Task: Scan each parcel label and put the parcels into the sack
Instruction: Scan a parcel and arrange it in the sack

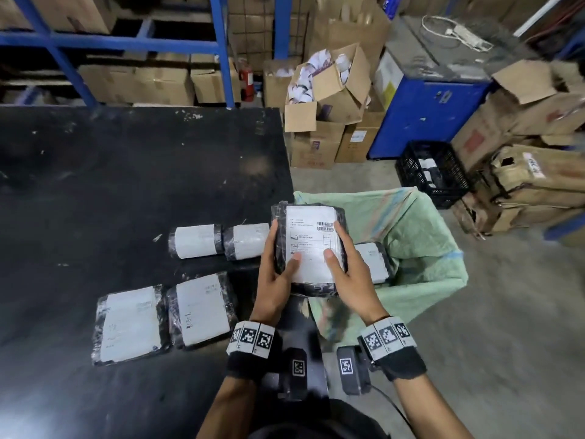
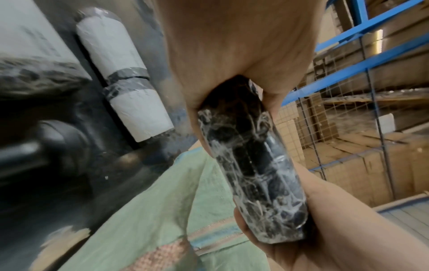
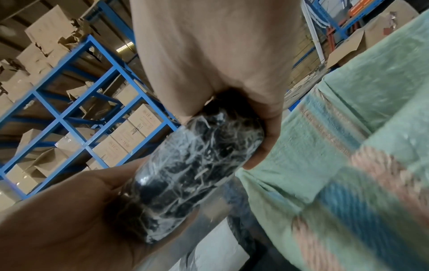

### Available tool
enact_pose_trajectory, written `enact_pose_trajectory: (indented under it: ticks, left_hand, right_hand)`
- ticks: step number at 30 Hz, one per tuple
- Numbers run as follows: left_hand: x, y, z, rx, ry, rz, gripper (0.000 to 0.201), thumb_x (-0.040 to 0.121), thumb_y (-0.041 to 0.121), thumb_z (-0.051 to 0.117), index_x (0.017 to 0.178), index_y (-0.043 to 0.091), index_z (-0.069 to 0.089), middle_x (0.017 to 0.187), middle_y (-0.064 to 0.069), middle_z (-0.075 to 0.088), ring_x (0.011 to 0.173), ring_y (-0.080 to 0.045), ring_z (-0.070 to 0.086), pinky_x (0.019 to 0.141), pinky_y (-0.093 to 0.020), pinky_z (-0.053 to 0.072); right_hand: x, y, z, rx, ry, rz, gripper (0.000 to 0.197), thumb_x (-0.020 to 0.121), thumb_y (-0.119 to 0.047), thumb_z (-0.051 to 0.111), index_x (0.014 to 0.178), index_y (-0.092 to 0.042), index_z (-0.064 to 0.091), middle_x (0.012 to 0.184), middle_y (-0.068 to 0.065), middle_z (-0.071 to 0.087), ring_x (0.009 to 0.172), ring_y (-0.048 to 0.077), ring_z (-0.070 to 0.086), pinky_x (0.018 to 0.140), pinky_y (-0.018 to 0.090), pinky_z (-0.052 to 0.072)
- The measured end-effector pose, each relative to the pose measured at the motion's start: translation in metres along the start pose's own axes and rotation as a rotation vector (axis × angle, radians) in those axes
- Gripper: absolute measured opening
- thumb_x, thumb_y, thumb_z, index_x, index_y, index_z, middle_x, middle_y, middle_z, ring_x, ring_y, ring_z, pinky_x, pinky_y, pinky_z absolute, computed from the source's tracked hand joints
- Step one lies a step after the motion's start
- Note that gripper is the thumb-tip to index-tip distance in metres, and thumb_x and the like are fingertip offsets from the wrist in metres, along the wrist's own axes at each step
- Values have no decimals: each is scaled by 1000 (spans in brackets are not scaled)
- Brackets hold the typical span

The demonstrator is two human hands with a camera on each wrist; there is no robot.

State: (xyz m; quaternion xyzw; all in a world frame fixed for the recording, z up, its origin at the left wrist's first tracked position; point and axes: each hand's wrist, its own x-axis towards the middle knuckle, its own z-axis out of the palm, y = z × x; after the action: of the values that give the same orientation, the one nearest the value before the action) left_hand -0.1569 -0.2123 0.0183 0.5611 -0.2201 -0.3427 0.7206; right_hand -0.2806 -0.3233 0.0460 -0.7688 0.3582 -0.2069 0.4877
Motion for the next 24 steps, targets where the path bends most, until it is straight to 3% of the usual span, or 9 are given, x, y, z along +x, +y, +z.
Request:
enact_pose_trajectory:
  ticks: [3, 6, 8, 10, 13, 16, 19, 22, 24]
  left_hand:
    - [22, -2, 29, 49, -65, 20, 71, 103, 8, 62, 163, 26, 27, 163, 18, 40, 151, -3, 38, 126, -40, 33]
    - [44, -10, 54, 299, -94, 21, 68, 104, 34, 55, 163, 37, 23, 143, 24, 59, 134, -6, 57, 117, -37, 41]
    - [57, -16, 67, 649, -62, 34, 60, 107, 43, 45, 163, 37, 24, 138, 4, 66, 125, -24, 61, 112, -40, 40]
    - [67, -25, 73, 882, -11, 7, 58, 109, 45, 41, 163, 26, 28, 142, -18, 59, 132, -37, 50, 114, -41, 30]
    - [76, -49, 73, 1048, 15, 29, 81, 96, 60, 25, 159, 12, 36, 151, -29, 47, 146, -48, 35, 124, -49, 24]
    - [81, -82, 67, 1187, 27, 66, 80, 95, 53, 28, 156, 2, 41, 159, -34, 37, 151, -52, 30, 124, -56, 27]
    - [80, -97, 67, 1242, 13, 48, 78, 97, 46, 28, 157, -3, 34, 164, -29, 28, 155, -46, 24, 124, -55, 28]
    - [77, -107, 71, 1255, -5, 0, 81, 98, 49, 20, 163, 0, 14, 171, -16, 7, 159, -29, 1, 129, -45, 16]
    - [75, -113, 74, 1275, -12, -26, 81, 98, 48, 19, 163, 3, 4, 172, -10, -1, 160, -26, -4, 130, -41, 12]
  right_hand:
    - [18, 7, -29, 26, 9, -14, 57, 103, -32, 50, 155, -38, 27, 156, -32, 26, 144, -13, 22, 114, 9, 21]
    - [40, 20, -64, 40, 14, -8, 59, 103, -28, 52, 156, -34, 28, 153, -32, 28, 141, -15, 25, 110, 6, 24]
    - [58, 35, -89, 5, 2, 36, 61, 102, -29, 54, 156, -37, 26, 152, -29, 29, 139, -11, 29, 112, 14, 27]
    - [79, 51, -113, -42, -57, 122, 63, 101, -26, 55, 156, -34, 25, 152, -23, 30, 140, -3, 28, 113, 21, 27]
    - [110, 81, -137, -168, -191, 289, 65, 101, -25, 55, 158, -30, 23, 157, -7, 34, 143, 13, 33, 106, 20, 25]
    - [138, 119, -147, -322, -295, 411, 66, 101, -27, 55, 158, -29, 22, 159, -1, 33, 146, 25, 35, 111, 25, 28]
    - [162, 155, -150, -420, -353, 539, 65, 101, -27, 54, 158, -28, 23, 161, 1, 31, 144, 27, 36, 113, 28, 30]
    - [182, 190, -151, -483, -393, 625, 66, 101, -29, 53, 158, -27, 21, 164, 2, 24, 146, 31, 33, 117, 34, 27]
    - [191, 214, -151, -482, -389, 655, 68, 100, -32, 55, 158, -28, 20, 164, 4, 24, 147, 33, 32, 118, 37, 27]
